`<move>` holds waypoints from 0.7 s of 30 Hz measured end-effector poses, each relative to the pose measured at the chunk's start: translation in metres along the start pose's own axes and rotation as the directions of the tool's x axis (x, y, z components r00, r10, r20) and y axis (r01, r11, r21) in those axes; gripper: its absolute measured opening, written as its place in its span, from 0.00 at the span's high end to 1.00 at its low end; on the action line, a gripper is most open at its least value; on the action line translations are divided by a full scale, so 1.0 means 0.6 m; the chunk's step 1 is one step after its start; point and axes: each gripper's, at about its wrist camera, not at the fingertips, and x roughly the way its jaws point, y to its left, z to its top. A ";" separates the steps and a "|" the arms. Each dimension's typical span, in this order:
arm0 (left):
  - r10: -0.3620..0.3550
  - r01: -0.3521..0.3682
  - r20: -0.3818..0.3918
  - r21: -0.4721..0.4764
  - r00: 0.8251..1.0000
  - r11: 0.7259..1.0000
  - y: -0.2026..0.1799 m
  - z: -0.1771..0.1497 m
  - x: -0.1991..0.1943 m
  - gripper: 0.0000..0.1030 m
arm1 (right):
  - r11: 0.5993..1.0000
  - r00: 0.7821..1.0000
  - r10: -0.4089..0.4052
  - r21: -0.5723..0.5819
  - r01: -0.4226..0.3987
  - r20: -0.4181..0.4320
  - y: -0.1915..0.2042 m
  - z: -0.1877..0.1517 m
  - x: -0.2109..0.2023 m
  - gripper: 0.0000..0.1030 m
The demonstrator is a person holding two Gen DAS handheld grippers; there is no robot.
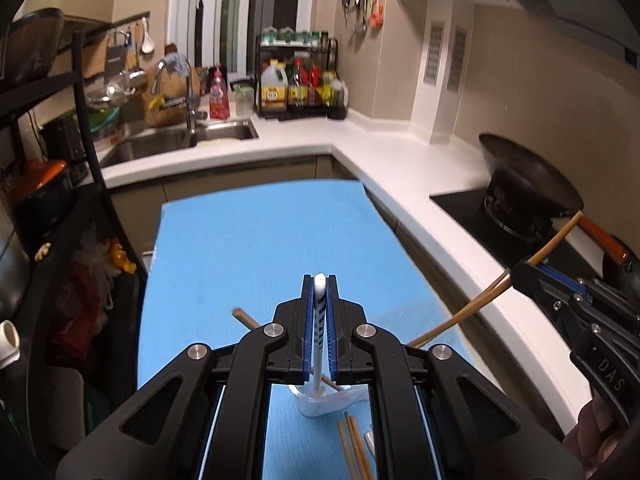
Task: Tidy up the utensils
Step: 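Lower the spoon and chopstick into the container and open both tools, then move both open tools back down to the remaining chopsticks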
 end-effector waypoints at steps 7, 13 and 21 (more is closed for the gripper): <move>0.000 0.002 -0.054 0.044 0.999 0.999 -0.009 -0.029 0.035 0.94 | 1.000 0.998 0.009 -0.002 -0.009 -0.064 0.001 -0.024 0.036 0.94; -0.027 0.026 0.014 0.041 1.000 0.999 -0.009 -0.017 -0.011 0.64 | 1.000 0.998 -0.013 0.025 0.015 -0.065 -0.009 -0.024 0.008 0.62; -0.028 0.030 0.152 -0.008 0.988 1.000 -0.006 -0.039 -0.126 0.70 | 0.999 0.999 -0.047 -0.010 0.047 0.011 -0.008 -0.048 -0.105 0.62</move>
